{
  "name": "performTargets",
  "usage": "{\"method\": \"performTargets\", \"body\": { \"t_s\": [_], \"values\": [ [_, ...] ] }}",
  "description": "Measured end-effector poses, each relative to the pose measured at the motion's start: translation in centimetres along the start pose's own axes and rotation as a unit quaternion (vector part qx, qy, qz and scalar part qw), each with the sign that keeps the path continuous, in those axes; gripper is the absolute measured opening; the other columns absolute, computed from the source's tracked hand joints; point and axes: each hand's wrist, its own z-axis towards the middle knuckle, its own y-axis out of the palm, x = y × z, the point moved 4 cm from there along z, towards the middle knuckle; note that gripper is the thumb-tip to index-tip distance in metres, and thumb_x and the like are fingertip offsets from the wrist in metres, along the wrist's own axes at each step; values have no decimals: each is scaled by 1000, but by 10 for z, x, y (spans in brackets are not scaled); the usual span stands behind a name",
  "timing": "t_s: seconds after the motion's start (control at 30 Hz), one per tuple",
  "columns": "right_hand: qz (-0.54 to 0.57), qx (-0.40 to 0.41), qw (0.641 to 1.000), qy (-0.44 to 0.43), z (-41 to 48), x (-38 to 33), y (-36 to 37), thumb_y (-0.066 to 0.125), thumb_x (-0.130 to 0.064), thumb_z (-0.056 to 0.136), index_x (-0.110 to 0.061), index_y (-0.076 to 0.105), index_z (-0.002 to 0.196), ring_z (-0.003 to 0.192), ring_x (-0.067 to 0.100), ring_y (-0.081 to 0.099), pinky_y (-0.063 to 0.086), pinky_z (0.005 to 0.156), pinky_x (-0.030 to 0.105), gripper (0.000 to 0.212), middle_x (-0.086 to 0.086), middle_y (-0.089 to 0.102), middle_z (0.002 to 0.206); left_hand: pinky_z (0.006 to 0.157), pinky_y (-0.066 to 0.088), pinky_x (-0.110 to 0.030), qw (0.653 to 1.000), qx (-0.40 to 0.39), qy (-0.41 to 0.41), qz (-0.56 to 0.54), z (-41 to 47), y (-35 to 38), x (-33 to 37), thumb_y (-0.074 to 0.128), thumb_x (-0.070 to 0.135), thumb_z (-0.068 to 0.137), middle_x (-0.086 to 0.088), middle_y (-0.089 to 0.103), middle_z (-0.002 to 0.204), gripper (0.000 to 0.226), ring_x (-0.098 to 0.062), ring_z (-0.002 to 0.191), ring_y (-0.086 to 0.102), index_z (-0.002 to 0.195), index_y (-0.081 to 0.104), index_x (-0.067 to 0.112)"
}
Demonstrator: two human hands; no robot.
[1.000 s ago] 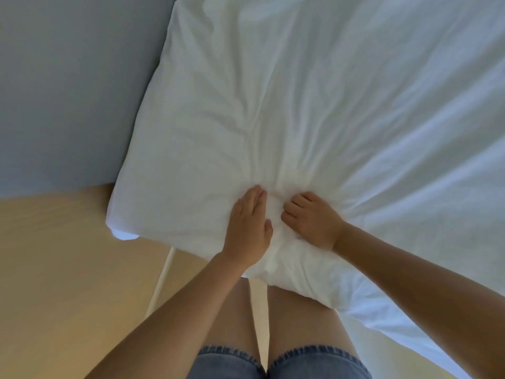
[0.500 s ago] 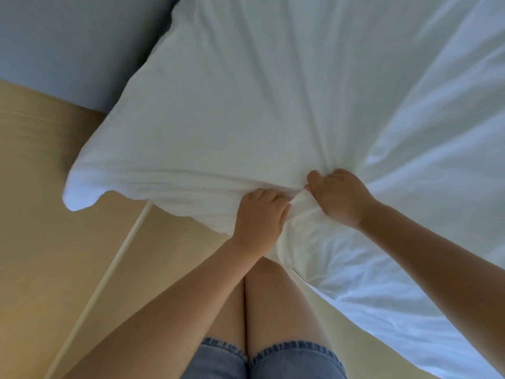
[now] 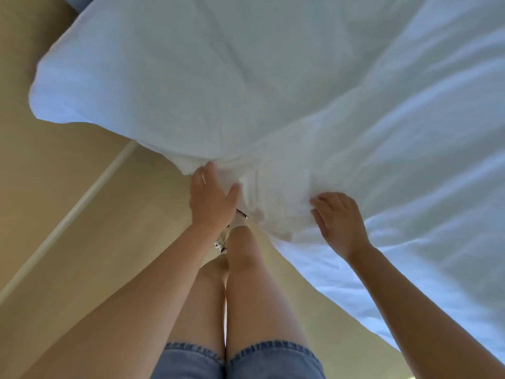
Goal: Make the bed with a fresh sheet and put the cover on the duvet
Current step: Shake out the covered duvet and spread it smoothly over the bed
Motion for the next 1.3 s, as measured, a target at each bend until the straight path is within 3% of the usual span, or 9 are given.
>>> {"method": "performTargets", "body": {
  "t_s": [0.23,0.43,0.53,0.63,0.83,1.0,1.07,1.13,1.3],
  "values": [
    [53,-34,995,-77,17,3,-15,74,10,69,1,64,69,59,32,58,48,52,33,14,15,61,71,110,21,-33,995,-63,76,-21,-60,80,35,67,33,83,-17,28,144,79,-28,133,26,146,25,9],
    [69,-74,990,-103,9,18,-26,67,2,80,2,65,86,78,35,63,46,69,36,6,14,66,87,96,36,-42,986,1,152,62,-92,122,53,58,19,91,-11,53,127,25,-32,119,46,114,65,14],
    [35,-177,976,-121,3,38,-14,63,-20,88,0,61,116,109,35,53,38,90,41,34,15,60,118,89,36,-39,984,31,146,95,-88,127,60,53,20,94,-7,60,113,18,-32,106,50,103,68,13],
    [46,-169,969,-172,-10,48,-18,68,-18,85,0,62,117,109,38,55,40,92,45,38,19,60,117,88,40,-40,988,31,151,6,-93,120,64,55,11,92,-10,64,101,15,-31,100,53,99,68,6],
    [97,-93,974,-180,-24,54,-41,58,-2,89,4,70,95,85,39,59,47,73,43,14,20,65,91,73,36,-3,968,89,129,-198,-147,91,72,61,0,87,14,58,82,9,14,75,53,86,68,6],
    [210,-11,977,-19,-37,97,-70,41,-19,96,-8,55,91,71,26,52,32,66,26,18,4,56,79,73,39,-8,935,93,26,-342,-165,122,98,58,11,90,25,59,83,26,10,80,54,77,59,34],
    [210,41,971,108,-48,145,-81,36,-21,99,-7,50,97,70,31,54,30,64,29,19,5,53,76,77,36,-14,929,126,-41,-346,-158,140,100,57,14,90,18,54,101,18,2,93,51,97,59,30],
    [155,21,970,187,-61,177,-77,35,-19,101,-3,48,104,78,42,58,33,65,35,20,18,58,78,82,35,-16,929,120,-153,-316,-149,162,91,58,20,89,1,49,116,37,-14,106,50,125,50,15],
    [144,-14,972,184,-65,177,-48,41,-22,99,-2,52,115,100,40,54,38,80,38,29,23,60,105,99,45,-41,831,3,-312,-461,-141,209,85,65,49,81,-4,52,130,78,-25,114,54,141,31,12]
  ]
}}
